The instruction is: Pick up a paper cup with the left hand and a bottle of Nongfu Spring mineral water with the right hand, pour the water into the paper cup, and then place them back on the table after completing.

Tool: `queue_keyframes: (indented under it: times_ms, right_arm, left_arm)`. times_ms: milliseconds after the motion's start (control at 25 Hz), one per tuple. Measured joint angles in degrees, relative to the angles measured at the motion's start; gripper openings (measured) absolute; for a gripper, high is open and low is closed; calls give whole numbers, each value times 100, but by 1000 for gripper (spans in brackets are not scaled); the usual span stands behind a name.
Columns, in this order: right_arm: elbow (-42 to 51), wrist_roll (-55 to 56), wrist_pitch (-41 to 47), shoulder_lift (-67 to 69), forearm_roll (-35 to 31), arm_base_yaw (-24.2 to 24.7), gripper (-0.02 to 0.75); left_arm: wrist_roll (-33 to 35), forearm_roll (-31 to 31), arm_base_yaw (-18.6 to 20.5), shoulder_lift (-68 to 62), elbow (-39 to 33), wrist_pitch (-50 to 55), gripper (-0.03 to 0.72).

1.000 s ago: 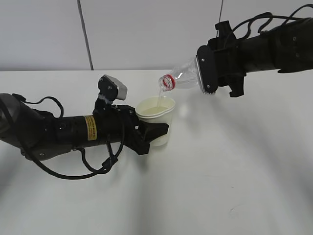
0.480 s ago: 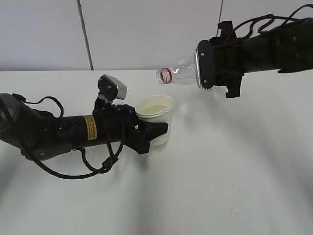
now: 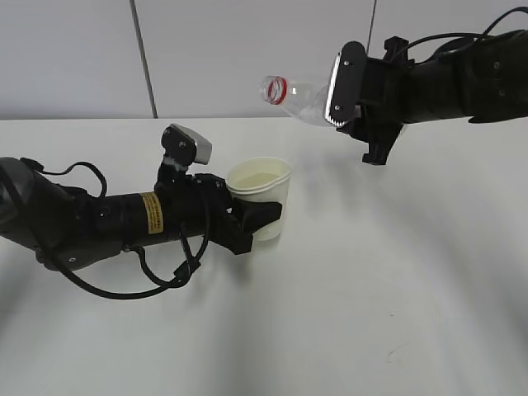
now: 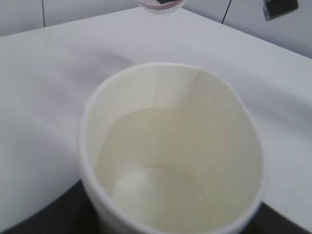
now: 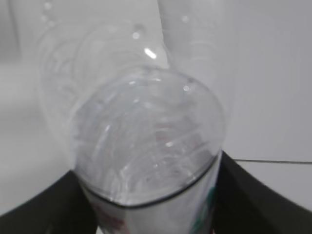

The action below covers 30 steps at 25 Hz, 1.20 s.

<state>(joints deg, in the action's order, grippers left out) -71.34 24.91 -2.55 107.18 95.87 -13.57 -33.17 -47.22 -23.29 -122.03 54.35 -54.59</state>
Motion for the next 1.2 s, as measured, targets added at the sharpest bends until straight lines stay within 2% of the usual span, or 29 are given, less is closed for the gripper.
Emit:
queue_keyframes:
  times_ms: [480, 760, 960, 1200]
  right_arm:
    - [0, 2276, -214, 0, 0, 0, 437]
    - [0, 3506, -339, 0, 10, 0, 437]
    - [0, 3966, -678, 0, -13, 228, 437]
    - [0, 4056, -1351, 0, -521, 685, 437]
  left_arm:
    - [0, 125, 11, 0, 0, 6, 376]
    - [0, 130, 165, 0, 0, 22, 376]
    - [0, 124, 191, 0, 0, 22, 376]
    - [0, 118, 191, 0, 0, 24, 376]
